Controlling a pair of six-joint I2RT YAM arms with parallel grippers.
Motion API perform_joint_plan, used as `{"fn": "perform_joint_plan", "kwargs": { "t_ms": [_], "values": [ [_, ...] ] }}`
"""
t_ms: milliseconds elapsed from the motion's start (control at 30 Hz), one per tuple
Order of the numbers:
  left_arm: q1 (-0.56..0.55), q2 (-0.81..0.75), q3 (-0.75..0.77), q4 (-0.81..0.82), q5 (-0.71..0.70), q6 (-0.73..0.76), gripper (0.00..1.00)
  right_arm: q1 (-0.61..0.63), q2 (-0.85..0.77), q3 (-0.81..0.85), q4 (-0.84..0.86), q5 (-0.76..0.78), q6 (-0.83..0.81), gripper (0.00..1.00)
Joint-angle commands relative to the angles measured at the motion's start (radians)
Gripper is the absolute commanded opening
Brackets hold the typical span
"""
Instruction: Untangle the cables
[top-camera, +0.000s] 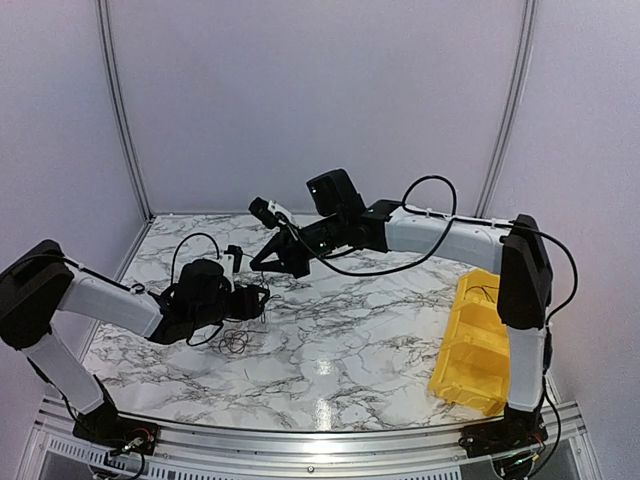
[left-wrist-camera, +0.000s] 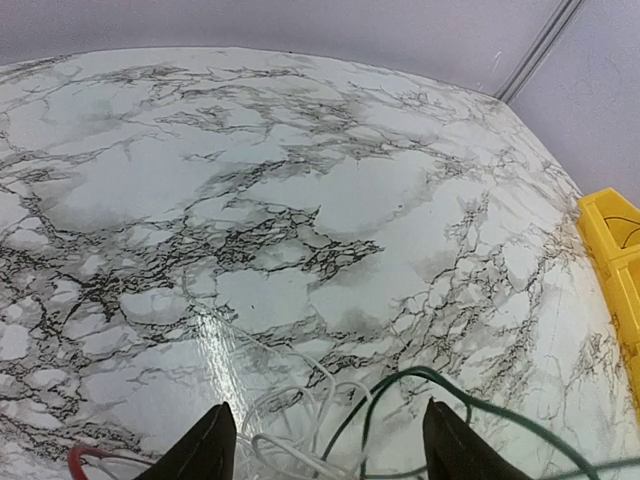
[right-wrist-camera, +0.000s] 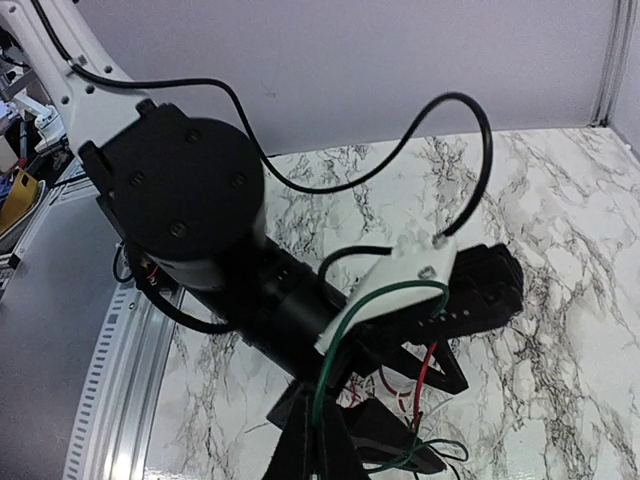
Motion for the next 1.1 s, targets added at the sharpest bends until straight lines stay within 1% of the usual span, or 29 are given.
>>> {"fn": "perform_joint_plan", "kwargs": {
  "t_ms": [0, 167, 267, 367, 500, 600, 867, 967, 1067],
  "values": [
    [-0.002, 0.090, 0.049, 0.062, -0.037, -0.019, 0.65, 0.003, -0.103, 0.046, -0.034, -0.025, -0.017, 0.00],
    [-0.003, 0.152, 0.065, 0.071, -0.042, -0.039, 0.60, -0.013, -0.170, 0.189, -0.162, -0.020, -0.082, 0.00],
    [0.007, 0.176, 0.079, 0.071, -0.010, -0.037, 0.48, -0.021, -0.195, 0.276, -0.203, 0.047, -0.113, 0.00],
    [0.021, 0.189, 0.094, 0.069, 0.021, -0.038, 0.46, -0.024, -0.207, 0.384, -0.243, 0.111, -0.162, 0.00],
    [0.041, 0.194, 0.088, 0.070, 0.035, -0.063, 0.46, -0.040, -0.237, 0.457, -0.261, 0.168, -0.240, 0.00],
    [0.053, 0.188, 0.084, 0.064, 0.040, -0.076, 0.51, -0.107, -0.243, 0.499, -0.230, 0.173, -0.224, 0.00],
    [0.103, 0.137, 0.105, -0.162, -0.012, -0.059, 0.54, -0.339, -0.283, 0.638, -0.157, 0.140, -0.110, 0.00],
    [0.116, 0.119, 0.104, -0.225, -0.039, -0.035, 0.56, -0.395, -0.302, 0.633, -0.135, 0.124, -0.066, 0.00],
    [0.117, 0.087, 0.090, -0.236, -0.053, -0.015, 0.57, -0.398, -0.319, 0.557, -0.127, 0.090, -0.057, 0.00]
  ]
}}
